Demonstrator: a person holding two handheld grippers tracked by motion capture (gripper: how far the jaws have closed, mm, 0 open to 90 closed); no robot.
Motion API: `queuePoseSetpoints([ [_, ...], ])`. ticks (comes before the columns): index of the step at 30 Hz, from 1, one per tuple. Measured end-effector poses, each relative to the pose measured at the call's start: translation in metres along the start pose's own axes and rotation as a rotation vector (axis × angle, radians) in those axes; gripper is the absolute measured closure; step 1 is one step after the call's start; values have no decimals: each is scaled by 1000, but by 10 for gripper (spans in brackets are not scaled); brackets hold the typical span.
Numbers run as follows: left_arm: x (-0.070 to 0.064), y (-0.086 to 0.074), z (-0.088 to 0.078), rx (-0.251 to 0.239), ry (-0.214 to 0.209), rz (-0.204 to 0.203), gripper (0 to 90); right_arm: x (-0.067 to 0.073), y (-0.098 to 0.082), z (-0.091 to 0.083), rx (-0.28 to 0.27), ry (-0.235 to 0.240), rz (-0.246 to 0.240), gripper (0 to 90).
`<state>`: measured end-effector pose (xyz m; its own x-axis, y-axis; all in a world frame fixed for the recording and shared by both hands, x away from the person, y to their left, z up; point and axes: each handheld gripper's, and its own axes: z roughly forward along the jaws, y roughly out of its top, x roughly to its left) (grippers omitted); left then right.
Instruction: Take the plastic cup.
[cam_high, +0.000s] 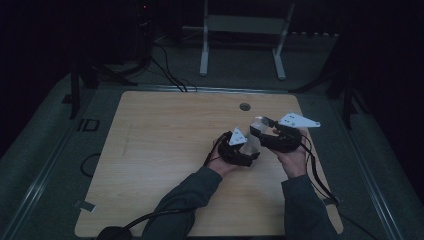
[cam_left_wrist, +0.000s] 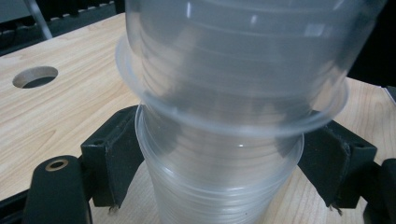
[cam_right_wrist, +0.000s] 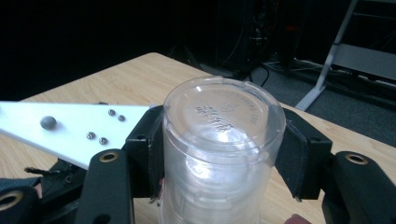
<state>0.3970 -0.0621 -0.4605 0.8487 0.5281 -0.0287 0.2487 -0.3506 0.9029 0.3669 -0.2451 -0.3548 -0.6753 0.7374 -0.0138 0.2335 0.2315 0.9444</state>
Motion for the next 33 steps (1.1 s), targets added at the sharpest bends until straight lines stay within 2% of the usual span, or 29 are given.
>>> queuePoseSetpoints([
  [7, 0, -1, 1, 3, -3, -8, 201, -2, 7, -9, -43, 2, 18, 404],
  [10, 0, 0, 0, 9, -4, -4, 201, -3, 10, -13, -61, 20, 37, 404],
  [16, 0, 3, -4, -18, -11, -20, 176, -4, 18, -20, -86, 20, 41, 405],
  [33, -3, 10, -22, -52, 7, 5, 162, -1, 37, -44, -153, 2, 39, 405],
])
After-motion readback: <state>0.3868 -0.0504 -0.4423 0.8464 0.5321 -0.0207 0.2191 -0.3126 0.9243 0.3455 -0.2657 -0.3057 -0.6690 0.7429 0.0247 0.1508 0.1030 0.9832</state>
